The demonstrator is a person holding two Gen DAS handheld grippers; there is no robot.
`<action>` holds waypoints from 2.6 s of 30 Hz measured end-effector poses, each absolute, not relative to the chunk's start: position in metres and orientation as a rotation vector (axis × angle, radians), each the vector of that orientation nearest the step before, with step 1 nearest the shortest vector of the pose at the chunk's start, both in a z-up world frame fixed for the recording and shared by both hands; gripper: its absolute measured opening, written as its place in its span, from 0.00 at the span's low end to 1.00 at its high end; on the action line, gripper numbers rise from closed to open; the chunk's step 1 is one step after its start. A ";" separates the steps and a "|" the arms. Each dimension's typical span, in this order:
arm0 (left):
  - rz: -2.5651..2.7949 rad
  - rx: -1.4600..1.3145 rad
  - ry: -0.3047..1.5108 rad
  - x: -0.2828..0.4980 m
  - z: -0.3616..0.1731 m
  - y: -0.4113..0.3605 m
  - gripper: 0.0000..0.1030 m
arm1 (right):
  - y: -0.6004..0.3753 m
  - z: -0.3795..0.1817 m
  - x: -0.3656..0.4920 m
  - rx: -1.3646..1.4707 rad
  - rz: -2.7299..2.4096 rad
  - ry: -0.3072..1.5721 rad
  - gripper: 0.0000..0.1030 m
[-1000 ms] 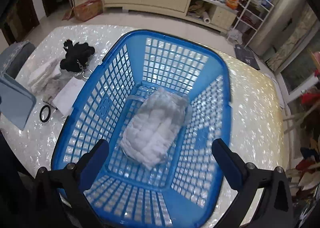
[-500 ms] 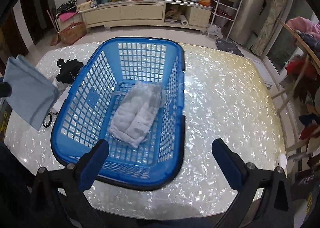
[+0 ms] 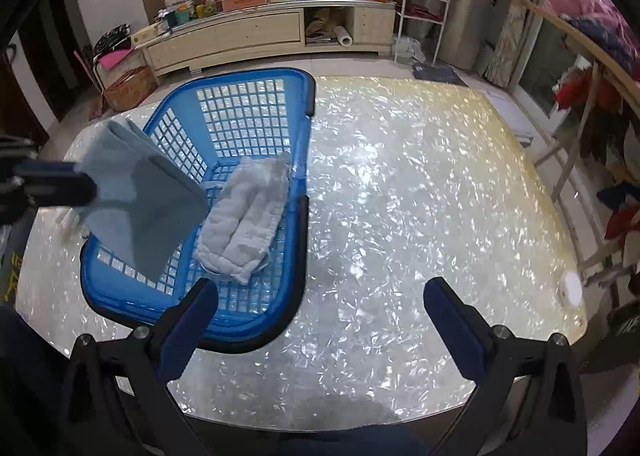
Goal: Organize soft objects
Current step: 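Lower the light blue cloth into the blue basket and open the left tool, then grasp the black rubber ring with the right tool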
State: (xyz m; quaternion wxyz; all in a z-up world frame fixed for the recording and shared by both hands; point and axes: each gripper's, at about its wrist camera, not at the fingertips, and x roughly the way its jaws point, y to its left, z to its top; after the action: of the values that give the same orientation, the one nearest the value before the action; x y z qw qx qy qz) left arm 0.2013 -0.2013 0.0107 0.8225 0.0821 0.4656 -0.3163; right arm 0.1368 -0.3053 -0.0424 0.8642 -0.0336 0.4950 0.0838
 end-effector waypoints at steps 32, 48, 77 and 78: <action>-0.577 0.346 1.149 0.263 -0.088 -0.236 0.50 | -0.312 -0.052 0.148 0.018 0.188 1.063 1.00; -0.464 0.257 0.993 0.231 -0.014 -0.167 0.84 | -0.266 -0.014 0.135 -0.046 0.237 0.988 1.00; -0.144 0.048 0.948 0.100 -0.008 0.052 1.00 | -0.049 -0.035 0.118 -0.247 0.561 1.020 1.00; -0.134 0.040 0.956 0.098 -0.012 0.057 1.00 | -0.043 -0.040 0.119 -0.257 0.570 1.027 1.00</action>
State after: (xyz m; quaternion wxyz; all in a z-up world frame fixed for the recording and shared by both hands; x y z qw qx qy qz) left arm 0.0979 0.0575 -0.0124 0.8855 0.0193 0.4597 -0.0645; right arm 0.1195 -0.0426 -0.0399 0.8246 -0.1209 0.4833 0.2680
